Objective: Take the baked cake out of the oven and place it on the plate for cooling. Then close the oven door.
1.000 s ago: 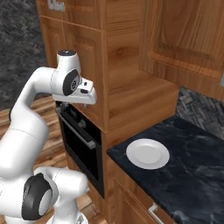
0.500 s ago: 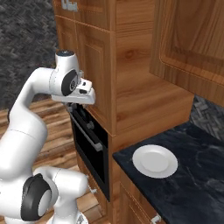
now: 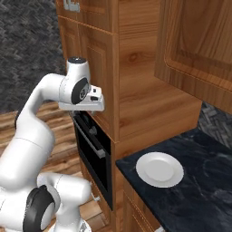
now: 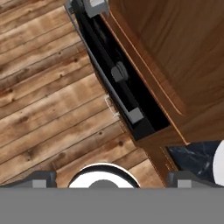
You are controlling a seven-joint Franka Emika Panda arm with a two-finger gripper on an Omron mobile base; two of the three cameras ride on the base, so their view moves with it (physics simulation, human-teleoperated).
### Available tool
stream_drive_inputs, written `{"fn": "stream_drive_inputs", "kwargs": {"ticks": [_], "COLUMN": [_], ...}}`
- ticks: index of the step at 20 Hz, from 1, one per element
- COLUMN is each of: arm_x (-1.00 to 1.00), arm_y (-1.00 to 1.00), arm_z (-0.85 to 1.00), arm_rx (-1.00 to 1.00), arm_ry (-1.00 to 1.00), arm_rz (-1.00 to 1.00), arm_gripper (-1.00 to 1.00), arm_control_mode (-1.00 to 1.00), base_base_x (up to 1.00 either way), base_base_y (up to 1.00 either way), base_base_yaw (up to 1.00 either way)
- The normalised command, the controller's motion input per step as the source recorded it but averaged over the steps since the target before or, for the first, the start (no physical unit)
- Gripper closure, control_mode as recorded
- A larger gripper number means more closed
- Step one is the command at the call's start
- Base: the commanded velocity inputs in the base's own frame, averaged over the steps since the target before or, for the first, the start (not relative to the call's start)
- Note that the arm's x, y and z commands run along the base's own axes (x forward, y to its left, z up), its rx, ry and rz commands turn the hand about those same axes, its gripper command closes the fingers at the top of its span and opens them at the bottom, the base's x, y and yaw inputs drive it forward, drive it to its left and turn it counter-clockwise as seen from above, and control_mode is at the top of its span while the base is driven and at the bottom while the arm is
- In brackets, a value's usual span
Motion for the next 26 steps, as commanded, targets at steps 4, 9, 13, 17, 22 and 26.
{"fn": "stream_drive_inputs", "kwargs": {"ticks": [4,9,13,17,22,26], "arm_x": [-0.18,-0.01,0.09,0.34,0.43,0.32], "arm_y": [0.55,0.88,0.57,0.26,0.02,0.01], "arm_z": [-0.01,-0.08,-0.27,-0.52,-0.65,-0.66], "arm_rx": [-0.04,-0.14,-0.18,-0.2,-0.21,-0.24], "arm_ry": [-0.06,-0.03,0.0,0.0,0.0,0.0], "arm_rz": [0.02,0.0,0.0,-0.02,-0.03,-0.02], "arm_gripper": [-1.0,-1.0,-1.0,-1.0,-1.0,-1.0], "arm_control_mode": [-1.0,-1.0,-1.0,-1.0,-1.0,-1.0], "base_base_x": [0.0,0.0,0.0,0.0,0.0,0.0], "base_base_y": [0.0,0.0,0.0,0.0,0.0,0.0], "base_base_yaw": [0.0,0.0,0.0,0.0,0.0,0.0]}}
